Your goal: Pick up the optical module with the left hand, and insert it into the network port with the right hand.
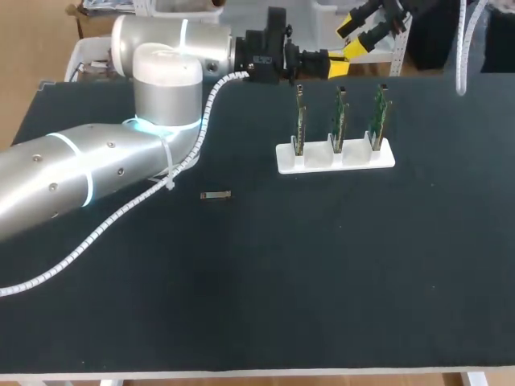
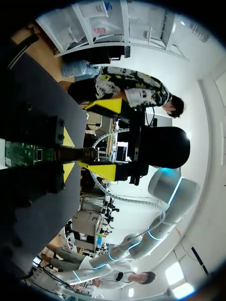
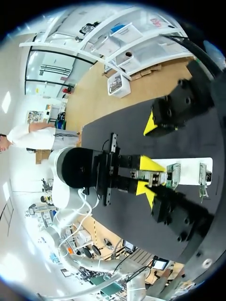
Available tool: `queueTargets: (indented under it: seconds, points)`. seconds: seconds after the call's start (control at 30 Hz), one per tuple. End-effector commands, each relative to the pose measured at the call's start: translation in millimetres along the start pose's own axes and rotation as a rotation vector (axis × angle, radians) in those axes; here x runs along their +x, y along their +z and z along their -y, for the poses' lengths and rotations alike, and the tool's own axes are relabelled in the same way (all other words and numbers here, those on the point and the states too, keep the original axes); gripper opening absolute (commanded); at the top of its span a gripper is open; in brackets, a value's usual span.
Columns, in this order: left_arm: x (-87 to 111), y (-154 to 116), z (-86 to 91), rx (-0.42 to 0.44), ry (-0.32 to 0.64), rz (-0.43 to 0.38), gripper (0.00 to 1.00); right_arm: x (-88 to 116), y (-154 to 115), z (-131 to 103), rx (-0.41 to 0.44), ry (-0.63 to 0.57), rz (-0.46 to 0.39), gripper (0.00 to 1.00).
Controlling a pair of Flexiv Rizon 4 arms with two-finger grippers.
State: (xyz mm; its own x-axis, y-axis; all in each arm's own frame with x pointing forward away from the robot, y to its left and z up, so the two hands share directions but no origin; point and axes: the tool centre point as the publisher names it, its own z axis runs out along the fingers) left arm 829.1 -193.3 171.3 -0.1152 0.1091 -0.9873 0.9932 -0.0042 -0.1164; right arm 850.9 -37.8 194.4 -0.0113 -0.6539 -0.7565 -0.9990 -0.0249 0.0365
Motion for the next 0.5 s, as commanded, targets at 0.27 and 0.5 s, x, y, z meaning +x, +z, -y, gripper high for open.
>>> queueTargets:
  seconds: [0.27,0.5]
  points:
    - [-0.4,1.6,-1.4,0.008,0.000,-0.001,0.00,0.1,0.3,10.8,-0.698,-0.006,-0.008,0.00]
    - [-0.4,1.6,-1.4,0.008,0.000,-0.001,0.00,1.7,0.9,9.5,-0.706,-0.004,-0.009,0.00]
